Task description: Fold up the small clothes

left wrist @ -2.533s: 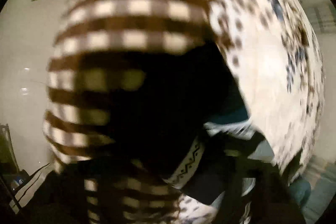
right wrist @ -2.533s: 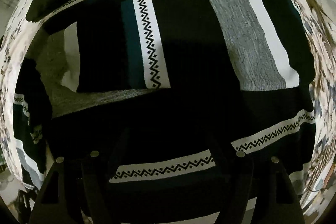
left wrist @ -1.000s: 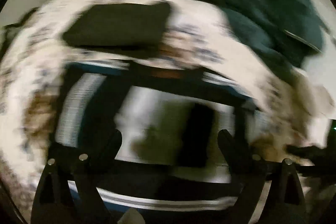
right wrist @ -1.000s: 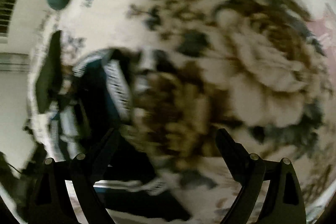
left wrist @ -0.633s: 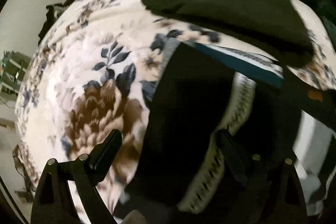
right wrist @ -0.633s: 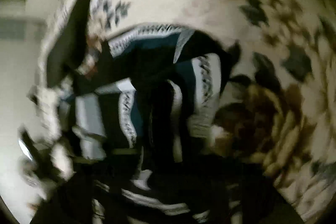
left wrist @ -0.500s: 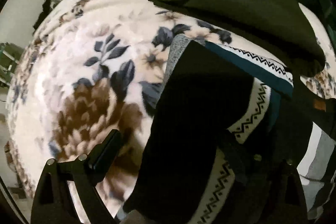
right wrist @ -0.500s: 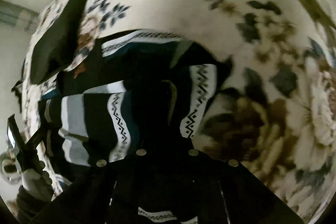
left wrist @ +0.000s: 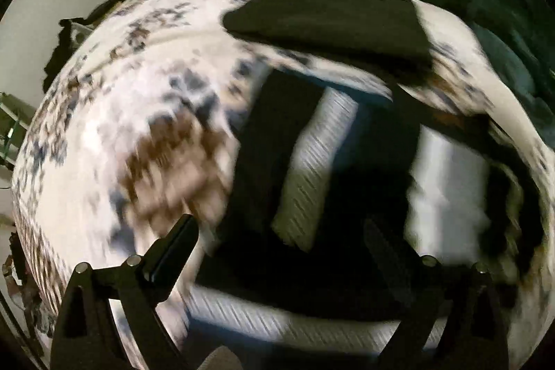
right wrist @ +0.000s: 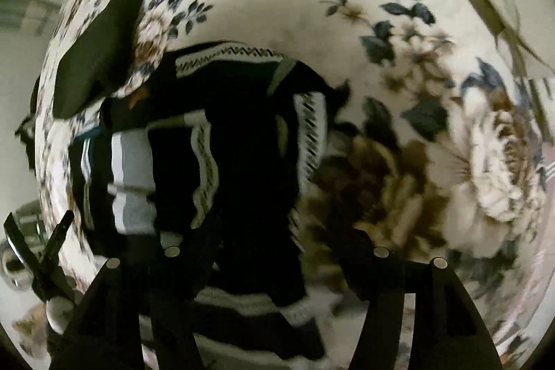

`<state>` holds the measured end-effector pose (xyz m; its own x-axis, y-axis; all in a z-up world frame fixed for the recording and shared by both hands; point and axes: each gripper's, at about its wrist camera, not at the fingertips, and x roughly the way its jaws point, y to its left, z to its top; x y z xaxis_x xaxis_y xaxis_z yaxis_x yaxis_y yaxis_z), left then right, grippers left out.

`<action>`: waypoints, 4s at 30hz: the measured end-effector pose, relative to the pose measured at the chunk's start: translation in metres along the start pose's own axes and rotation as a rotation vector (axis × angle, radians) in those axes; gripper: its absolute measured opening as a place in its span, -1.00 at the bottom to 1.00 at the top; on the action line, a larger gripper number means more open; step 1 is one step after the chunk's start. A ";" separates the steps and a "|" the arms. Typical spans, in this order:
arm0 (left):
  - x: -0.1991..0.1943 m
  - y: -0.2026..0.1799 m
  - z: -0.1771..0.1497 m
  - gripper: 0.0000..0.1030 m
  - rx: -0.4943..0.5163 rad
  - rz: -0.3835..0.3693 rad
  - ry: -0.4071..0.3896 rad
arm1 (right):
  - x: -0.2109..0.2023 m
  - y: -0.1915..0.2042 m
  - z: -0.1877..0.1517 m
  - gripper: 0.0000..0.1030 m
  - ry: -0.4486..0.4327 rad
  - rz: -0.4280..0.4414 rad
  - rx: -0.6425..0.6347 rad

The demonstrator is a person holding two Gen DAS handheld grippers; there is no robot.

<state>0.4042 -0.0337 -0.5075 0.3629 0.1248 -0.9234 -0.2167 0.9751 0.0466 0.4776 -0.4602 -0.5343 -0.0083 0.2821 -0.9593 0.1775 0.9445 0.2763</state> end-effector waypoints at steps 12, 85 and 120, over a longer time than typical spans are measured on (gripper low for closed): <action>-0.074 -0.216 -0.227 0.91 0.148 -0.201 0.334 | -0.050 -0.109 -0.011 -0.75 0.154 0.049 -0.197; -0.058 0.227 -0.264 -0.04 -0.656 -0.344 0.349 | 0.105 0.332 -0.190 0.09 0.377 -0.021 -0.716; -0.029 0.211 -0.239 -0.87 -0.060 -0.308 0.229 | 0.163 0.138 -0.410 -0.68 0.216 0.146 0.000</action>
<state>0.1312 0.1246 -0.5622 0.2087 -0.2233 -0.9521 -0.1839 0.9473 -0.2624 0.0971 -0.2150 -0.6290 -0.1926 0.4449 -0.8746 0.1923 0.8911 0.4109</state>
